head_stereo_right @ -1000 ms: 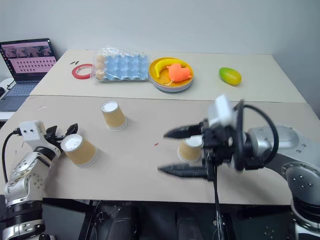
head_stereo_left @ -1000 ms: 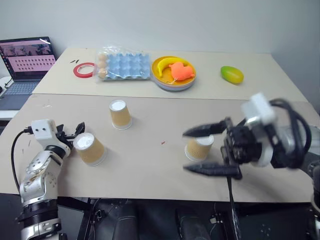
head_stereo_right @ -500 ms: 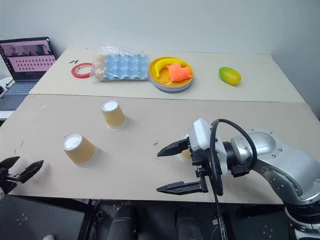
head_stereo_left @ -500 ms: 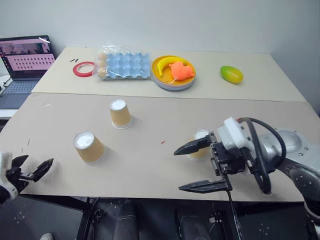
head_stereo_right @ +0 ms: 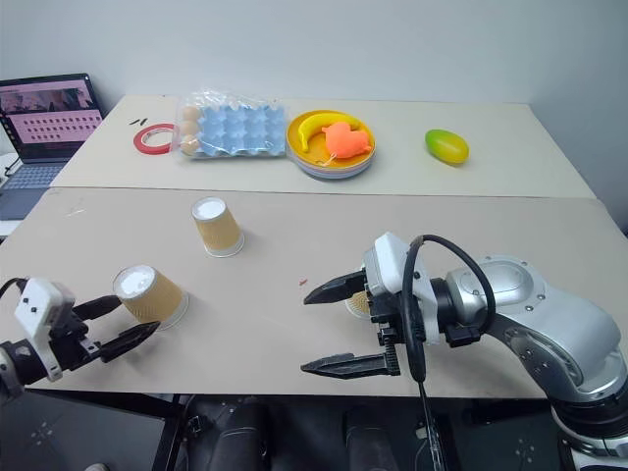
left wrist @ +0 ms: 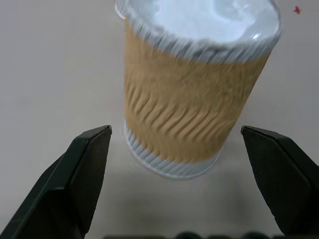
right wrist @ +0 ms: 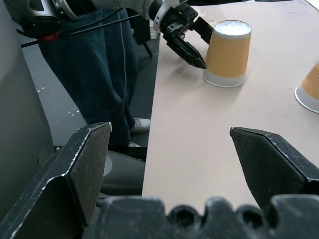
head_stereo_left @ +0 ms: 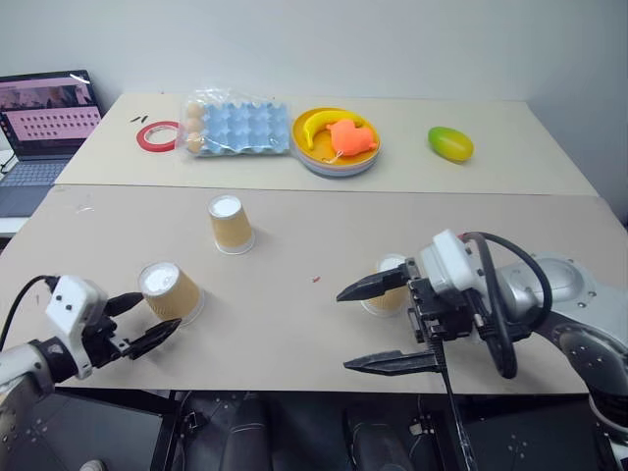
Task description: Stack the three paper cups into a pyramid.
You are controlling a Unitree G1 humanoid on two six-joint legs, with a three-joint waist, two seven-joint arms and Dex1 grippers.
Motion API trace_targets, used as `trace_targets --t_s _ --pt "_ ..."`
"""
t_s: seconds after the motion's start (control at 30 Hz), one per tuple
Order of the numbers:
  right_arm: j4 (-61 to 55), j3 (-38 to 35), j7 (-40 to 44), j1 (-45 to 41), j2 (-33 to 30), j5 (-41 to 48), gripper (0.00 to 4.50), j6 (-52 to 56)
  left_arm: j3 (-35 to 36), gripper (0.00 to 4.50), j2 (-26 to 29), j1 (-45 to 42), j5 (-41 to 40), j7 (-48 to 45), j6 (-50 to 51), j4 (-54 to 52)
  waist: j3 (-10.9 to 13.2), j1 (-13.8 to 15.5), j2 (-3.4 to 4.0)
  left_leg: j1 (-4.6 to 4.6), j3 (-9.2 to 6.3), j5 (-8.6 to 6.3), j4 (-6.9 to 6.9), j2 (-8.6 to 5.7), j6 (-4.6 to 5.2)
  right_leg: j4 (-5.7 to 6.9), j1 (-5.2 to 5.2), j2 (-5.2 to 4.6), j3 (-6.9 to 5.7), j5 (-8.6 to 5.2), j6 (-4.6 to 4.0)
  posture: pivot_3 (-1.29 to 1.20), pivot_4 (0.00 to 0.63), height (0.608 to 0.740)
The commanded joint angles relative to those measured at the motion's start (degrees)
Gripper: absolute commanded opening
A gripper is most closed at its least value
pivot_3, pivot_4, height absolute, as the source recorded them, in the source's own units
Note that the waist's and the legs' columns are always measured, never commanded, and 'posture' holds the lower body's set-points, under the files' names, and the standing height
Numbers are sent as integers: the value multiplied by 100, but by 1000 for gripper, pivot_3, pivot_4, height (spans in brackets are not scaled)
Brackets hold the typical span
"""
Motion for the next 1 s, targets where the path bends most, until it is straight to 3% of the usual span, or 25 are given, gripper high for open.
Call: trace_targets --t_s 0.03,0.53,0.63,0.73,1.0 --pt "-209 -159 -94 10 -28 121 4500 -41 -110 4447 122 -284 91 -101 -192 116 0 0 0 0 0 0 0 0 0 0 0 0 0 0 0 0 150 645" --pt "-325 -275 -411 74 -92 187 4500 -9 -776 4447 50 -1498 215 27 -180 322 2 -16 1 0 -5 1 1 0 1 1 5 5 -1 8 13 0 150 645" --pt "-313 -242 -467 68 -128 121 4500 -17 -825 3746 21 -1525 181 46 -122 299 3 -11 1 0 -5 1 1 0 1 1 7 5 -1 8 13 0 150 645" --pt "-307 -221 -545 5 -130 147 4500 4 -856 2728 33 -1539 161 68 -33 284 3 -4 1 0 -5 1 2 0 1 1 8 5 -1 8 13 0 150 645" --pt "-254 -180 -698 -152 -143 186 4500 52 -1115 2612 -21 -1889 196 124 44 297 3 11 2 1 -6 1 5 0 1 1 10 5 -1 9 14 0 150 645"
